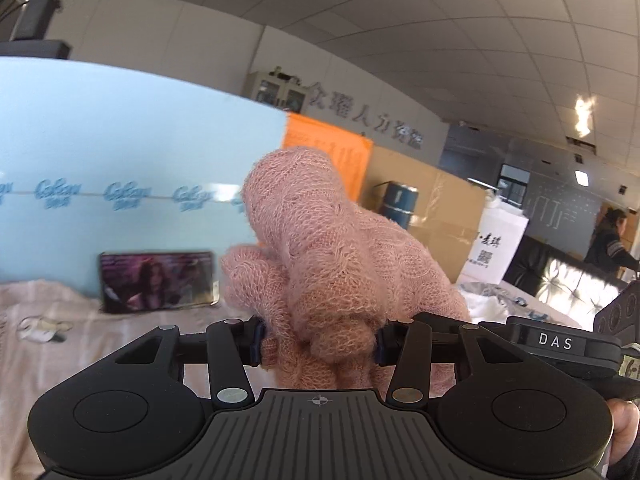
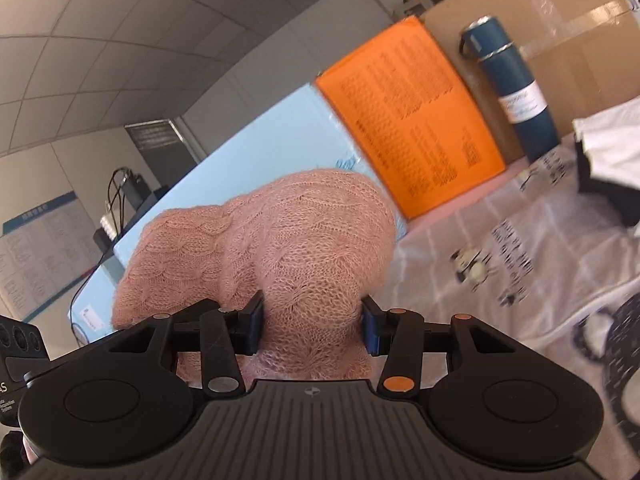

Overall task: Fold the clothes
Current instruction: 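Carry the sweater bundle with both grippers onto the folded white shirt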

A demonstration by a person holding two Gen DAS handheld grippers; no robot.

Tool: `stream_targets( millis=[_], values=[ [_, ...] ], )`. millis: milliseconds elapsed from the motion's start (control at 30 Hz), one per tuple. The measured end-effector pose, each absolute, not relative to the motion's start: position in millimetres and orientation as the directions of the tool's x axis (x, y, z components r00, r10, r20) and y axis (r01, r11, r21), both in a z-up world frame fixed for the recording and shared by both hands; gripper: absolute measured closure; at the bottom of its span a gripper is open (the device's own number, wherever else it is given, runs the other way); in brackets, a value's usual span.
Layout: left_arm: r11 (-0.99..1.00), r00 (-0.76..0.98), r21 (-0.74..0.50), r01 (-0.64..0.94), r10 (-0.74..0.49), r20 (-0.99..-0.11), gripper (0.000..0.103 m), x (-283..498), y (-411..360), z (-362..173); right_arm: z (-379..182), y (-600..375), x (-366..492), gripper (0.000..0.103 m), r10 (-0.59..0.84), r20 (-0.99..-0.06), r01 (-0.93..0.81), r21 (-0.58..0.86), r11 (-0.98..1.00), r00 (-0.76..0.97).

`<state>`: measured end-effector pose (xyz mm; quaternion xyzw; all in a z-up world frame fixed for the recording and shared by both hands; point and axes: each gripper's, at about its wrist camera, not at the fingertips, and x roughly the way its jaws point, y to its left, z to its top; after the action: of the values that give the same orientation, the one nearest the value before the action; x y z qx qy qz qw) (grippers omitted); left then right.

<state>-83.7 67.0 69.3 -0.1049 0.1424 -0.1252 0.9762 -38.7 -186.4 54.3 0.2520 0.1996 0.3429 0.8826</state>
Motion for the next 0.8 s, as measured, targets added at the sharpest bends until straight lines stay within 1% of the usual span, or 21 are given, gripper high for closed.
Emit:
stream_targets(
  millis=[133,200,333,433,600,667,733,800],
  values=[
    [0.93,0.911,-0.201,0.309,-0.35,-0.219,0.057,-39,9,79,68,-238,-24,0.06,0.59,-0.115,-0.45,0.536,0.714,0.799],
    [0.914,0.897,-0.195,0.355,-0.392,-0.205,0.057,-16,-20,80,73,-262,-15,0.06,0.519,-0.1,-0.403,0.514,0.757,0.849],
    [0.878,0.864,-0.226,0.422,-0.464,-0.193,0.057,30,-72,78,76,-306,6,0.06,0.388,-0.06,-0.312,0.49,0.814,0.919],
    [0.852,0.837,-0.267,0.45,-0.507,-0.204,0.057,62,-108,69,72,-332,23,0.06,0.284,-0.043,-0.234,0.455,0.859,0.958],
    [0.818,0.793,-0.351,0.456,-0.552,-0.256,0.057,107,-152,42,49,-364,53,0.06,0.138,-0.07,-0.092,0.449,0.889,0.988],
    [0.816,0.778,-0.364,0.45,-0.558,-0.289,0.057,121,-167,30,34,-376,65,0.06,0.097,-0.104,-0.036,0.476,0.879,0.99],
    [0.827,0.771,-0.346,0.443,-0.548,-0.323,0.056,132,-181,19,21,-391,76,0.06,0.091,-0.155,0.003,0.518,0.855,0.984],
    [0.842,0.775,-0.332,0.425,-0.528,-0.347,0.051,138,-184,9,11,-405,86,0.06,0.112,-0.207,0.024,0.561,0.827,0.972]
  ],
)
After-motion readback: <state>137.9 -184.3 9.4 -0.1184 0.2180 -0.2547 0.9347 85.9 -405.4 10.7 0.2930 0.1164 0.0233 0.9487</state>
